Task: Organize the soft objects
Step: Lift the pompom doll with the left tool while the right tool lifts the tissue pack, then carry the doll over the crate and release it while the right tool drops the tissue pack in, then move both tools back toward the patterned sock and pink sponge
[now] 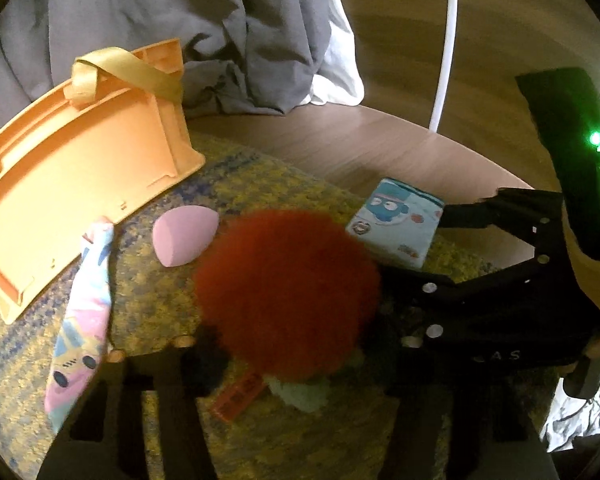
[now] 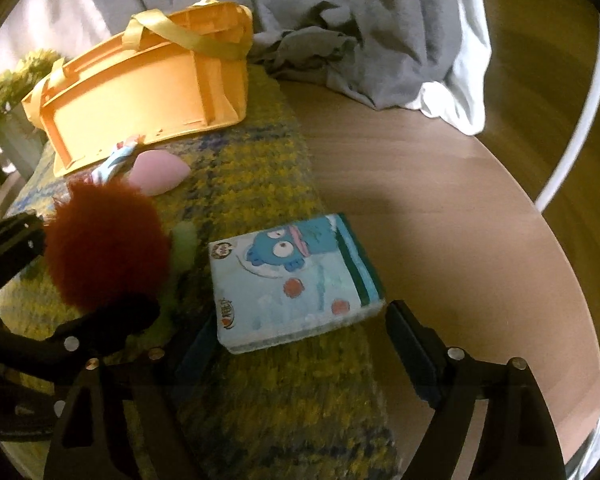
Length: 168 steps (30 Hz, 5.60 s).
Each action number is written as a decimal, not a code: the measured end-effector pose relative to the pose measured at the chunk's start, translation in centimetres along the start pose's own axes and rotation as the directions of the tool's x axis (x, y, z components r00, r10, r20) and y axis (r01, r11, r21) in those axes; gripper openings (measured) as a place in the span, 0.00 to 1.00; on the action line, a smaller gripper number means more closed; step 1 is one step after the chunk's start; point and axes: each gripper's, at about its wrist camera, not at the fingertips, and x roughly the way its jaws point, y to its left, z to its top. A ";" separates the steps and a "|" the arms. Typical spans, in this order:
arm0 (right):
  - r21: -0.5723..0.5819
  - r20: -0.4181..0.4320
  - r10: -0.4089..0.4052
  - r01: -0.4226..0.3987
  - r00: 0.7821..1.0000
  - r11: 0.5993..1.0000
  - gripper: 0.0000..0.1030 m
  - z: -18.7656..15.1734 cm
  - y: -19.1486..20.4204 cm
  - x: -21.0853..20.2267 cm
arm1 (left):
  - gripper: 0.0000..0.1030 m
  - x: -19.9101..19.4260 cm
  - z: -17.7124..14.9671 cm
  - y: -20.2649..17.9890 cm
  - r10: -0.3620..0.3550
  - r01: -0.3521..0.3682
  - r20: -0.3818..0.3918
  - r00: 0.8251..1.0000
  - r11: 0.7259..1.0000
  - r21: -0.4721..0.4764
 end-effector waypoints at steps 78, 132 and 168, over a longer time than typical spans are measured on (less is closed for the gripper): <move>-0.041 0.502 0.203 -0.211 0.841 0.977 0.72 19.9 9.6 -11.9 | 0.34 -19.2 11.0 15.8 0.530 -0.386 0.322 0.785 0.824 -0.416; -0.017 0.346 0.140 -0.143 0.928 0.990 0.81 25.4 9.6 -0.5 | 0.79 -9.0 13.0 21.9 0.533 -0.461 0.079 0.843 0.789 -0.406; -0.013 0.266 0.149 -0.151 0.952 0.988 0.81 13.0 7.7 -4.0 | 0.82 -11.4 3.6 11.8 0.489 -0.451 -0.008 0.872 0.797 -0.402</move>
